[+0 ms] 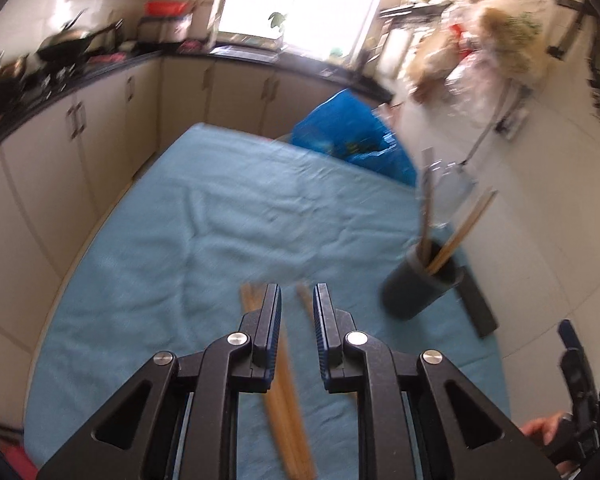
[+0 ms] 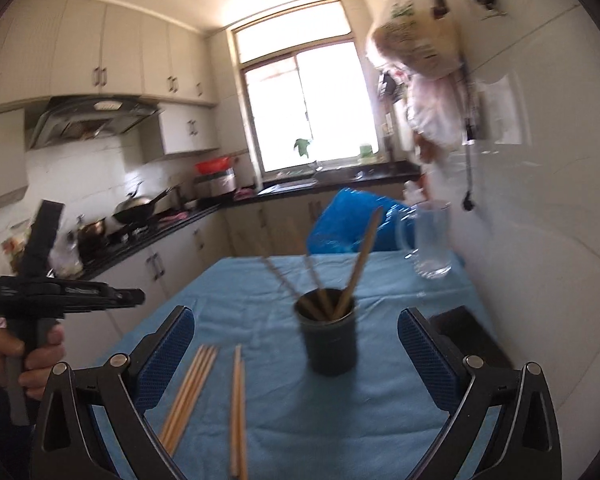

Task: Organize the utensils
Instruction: 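Move the open grippers back over the remaining chopsticks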

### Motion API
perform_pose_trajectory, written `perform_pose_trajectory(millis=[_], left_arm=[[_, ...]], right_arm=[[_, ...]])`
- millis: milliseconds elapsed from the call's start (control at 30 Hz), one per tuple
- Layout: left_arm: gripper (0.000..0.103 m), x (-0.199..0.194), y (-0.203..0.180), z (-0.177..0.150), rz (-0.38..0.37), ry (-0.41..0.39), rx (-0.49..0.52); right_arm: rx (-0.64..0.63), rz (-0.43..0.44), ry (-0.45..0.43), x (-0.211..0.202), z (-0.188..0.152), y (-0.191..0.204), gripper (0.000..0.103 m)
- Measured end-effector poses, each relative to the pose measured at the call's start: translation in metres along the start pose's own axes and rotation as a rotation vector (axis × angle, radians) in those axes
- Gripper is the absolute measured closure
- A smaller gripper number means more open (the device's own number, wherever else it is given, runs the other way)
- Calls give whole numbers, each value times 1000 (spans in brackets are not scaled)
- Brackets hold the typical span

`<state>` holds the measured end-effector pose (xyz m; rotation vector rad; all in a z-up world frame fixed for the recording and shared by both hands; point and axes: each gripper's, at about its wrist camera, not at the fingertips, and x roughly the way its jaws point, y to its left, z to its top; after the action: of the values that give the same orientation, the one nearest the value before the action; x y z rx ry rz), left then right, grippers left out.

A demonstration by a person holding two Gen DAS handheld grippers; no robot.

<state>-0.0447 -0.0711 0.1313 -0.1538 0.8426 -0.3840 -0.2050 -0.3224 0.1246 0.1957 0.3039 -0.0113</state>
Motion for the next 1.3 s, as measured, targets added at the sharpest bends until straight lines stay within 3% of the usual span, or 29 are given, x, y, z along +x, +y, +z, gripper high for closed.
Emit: perform_pose_trajectory(millis=[133,233,300,367,433,867,1167,1300], left_arm=[[86,17,32,-9,23,77,-72],[85,35,47,-13,30,162,-123],[85,50,53,-15,25,216,-150],[84,62,56,-17,27,249,-167],[84,71,54,-18,30,273,-177],[83,137,40,-7,87,363,-160],[93,157,34,-6,161,355,-101],[93,157,35,-6,151,346,-73]], right_arm=[[9,101,92,16,-8,13,0],[-14,111,170,28,-15,23,1],[2,136,224,35,-21,25,19],[27,133,274,43,-25,23,29],[46,121,310,50,-30,18,29],[97,85,326,43,-39,5,29],[114,77,347,47,-41,2,29],[114,77,365,52,-41,5,29]])
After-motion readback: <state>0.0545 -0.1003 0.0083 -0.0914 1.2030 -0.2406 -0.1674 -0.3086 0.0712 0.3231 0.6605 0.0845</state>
